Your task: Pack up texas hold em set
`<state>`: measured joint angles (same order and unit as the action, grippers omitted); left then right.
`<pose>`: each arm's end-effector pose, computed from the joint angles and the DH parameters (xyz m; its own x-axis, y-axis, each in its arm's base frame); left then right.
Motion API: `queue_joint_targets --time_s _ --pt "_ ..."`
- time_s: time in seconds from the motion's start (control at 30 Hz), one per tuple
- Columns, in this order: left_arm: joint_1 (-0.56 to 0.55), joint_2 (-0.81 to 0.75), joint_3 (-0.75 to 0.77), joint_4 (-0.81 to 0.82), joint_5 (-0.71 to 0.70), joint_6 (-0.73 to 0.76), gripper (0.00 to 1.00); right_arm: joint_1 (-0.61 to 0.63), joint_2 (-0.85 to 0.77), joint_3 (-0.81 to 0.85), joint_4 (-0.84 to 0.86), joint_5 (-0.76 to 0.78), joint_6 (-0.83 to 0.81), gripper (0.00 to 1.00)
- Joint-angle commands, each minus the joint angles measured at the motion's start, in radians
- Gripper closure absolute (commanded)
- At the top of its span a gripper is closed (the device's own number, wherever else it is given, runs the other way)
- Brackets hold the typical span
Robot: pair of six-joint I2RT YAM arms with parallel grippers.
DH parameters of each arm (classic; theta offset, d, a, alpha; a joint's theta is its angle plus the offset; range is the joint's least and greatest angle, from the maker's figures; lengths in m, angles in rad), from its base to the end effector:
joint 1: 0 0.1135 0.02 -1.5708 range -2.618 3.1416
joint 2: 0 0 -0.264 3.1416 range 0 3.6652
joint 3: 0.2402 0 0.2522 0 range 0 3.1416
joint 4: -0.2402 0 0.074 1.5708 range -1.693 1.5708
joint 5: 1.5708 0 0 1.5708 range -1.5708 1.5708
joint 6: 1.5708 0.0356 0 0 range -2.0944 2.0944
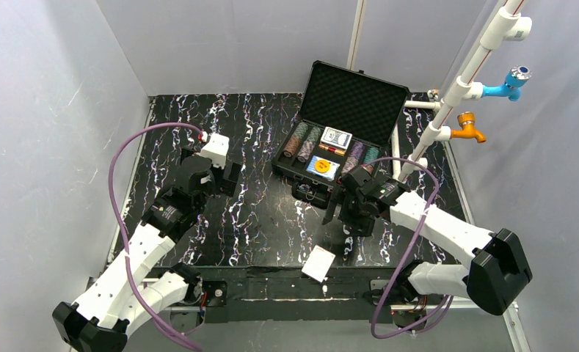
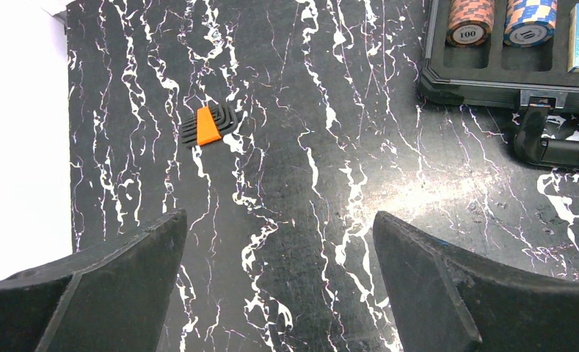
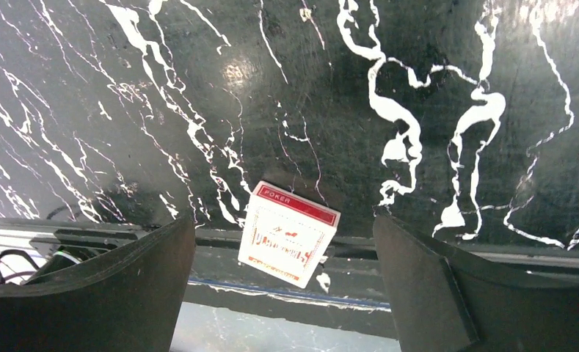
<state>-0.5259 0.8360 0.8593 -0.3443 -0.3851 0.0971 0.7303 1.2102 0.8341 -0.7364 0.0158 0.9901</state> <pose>0.1693 -0.0828 0.3413 -0.2564 0.2527 -0.9330 0.1827 0.9605 0.2100 0.1682 0.1498 0.2281 -0.9198 0.2985 -0.2546 0.1955 0.9114 0.3621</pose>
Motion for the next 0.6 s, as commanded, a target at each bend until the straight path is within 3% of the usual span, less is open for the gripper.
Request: queue_joint_targets --time_s 0.0,0.27,0.57 --pt "-0.003 -0.025 0.012 0.001 -0.015 0.005 0.02 0.036 -0.034 0.015 -0.068 0.042 0.162 0.01" --pt "-0.003 -0.031 0.011 0.001 -0.013 0.005 0.02 0.227 0.008 -0.01 -0.15 0.134 0.433 0.02" --pt "-0.003 -0.035 0.009 0.003 -0.017 0.005 0.02 0.411 0.093 -0.022 -0.124 0.12 0.588 0.02"
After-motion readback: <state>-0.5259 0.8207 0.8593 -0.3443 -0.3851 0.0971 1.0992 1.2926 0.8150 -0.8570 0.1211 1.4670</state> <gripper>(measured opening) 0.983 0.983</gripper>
